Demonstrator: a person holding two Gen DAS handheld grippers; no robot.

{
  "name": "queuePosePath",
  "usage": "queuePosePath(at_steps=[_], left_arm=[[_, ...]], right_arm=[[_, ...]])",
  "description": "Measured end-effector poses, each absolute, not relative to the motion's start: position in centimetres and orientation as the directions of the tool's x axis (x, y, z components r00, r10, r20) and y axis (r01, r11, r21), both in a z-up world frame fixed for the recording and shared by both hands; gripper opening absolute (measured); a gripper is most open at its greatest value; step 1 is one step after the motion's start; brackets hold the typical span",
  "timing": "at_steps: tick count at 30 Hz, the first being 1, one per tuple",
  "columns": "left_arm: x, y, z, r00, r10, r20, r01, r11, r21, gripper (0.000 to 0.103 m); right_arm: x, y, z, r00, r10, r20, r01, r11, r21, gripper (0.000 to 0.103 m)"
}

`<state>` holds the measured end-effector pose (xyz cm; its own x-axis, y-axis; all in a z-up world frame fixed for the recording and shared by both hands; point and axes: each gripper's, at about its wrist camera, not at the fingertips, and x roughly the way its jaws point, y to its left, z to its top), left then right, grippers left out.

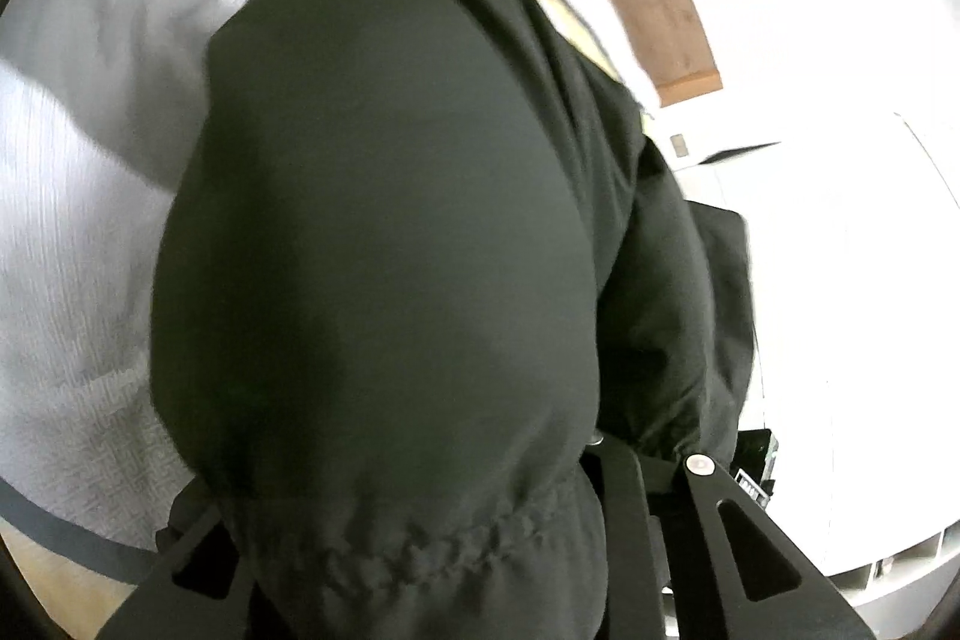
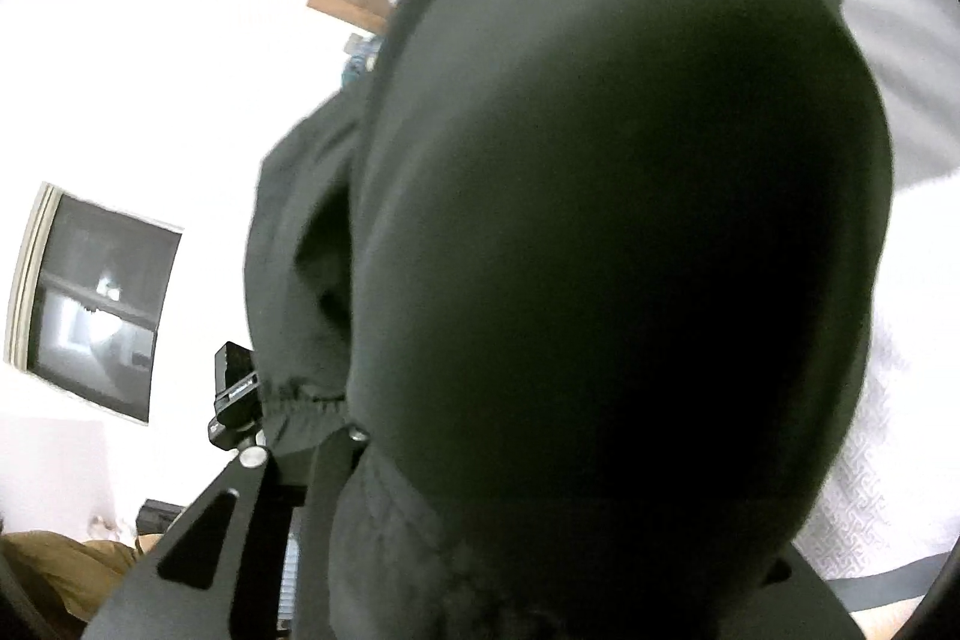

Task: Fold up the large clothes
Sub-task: 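Grasp the coat bundle with both grippers and lift it off the bed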

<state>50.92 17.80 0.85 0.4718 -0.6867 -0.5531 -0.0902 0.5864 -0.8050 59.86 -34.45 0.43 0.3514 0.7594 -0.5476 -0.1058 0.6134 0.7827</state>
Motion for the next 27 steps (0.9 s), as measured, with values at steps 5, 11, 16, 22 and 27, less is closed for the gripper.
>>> queuePosePath(at_steps=[5,11,16,22,27], left_arm=[[51.2,17.5,5.3,0.518,-0.687,-0.51,-0.025,0.584,-0.812,0.02],[49.6,17.0,9.4,0.543,-0.704,-0.458,0.047,0.57,-0.82,0.02],[49.1,15.2,11.2,0.544,-0.724,-0.423,0.098,0.556,-0.825,0.02],[49.4,13.7,10.5,0.538,-0.73,-0.421,0.106,0.554,-0.826,0.019],[49.8,13.4,6.8,0.525,-0.712,-0.466,0.077,0.585,-0.807,0.018]], right_arm=[[59.2,-33.9,5.2,0.391,0.748,-0.536,-0.166,0.63,0.759,0.025],[57.6,-34.9,10.1,0.446,0.745,-0.497,-0.219,0.629,0.746,0.025],[56.9,-36.6,12.9,0.492,0.733,-0.469,-0.237,0.632,0.738,0.025],[54.7,-38.4,11.2,0.535,0.701,-0.471,-0.205,0.649,0.733,0.025],[53.0,-38.5,6.5,0.532,0.693,-0.487,-0.142,0.64,0.755,0.025]])
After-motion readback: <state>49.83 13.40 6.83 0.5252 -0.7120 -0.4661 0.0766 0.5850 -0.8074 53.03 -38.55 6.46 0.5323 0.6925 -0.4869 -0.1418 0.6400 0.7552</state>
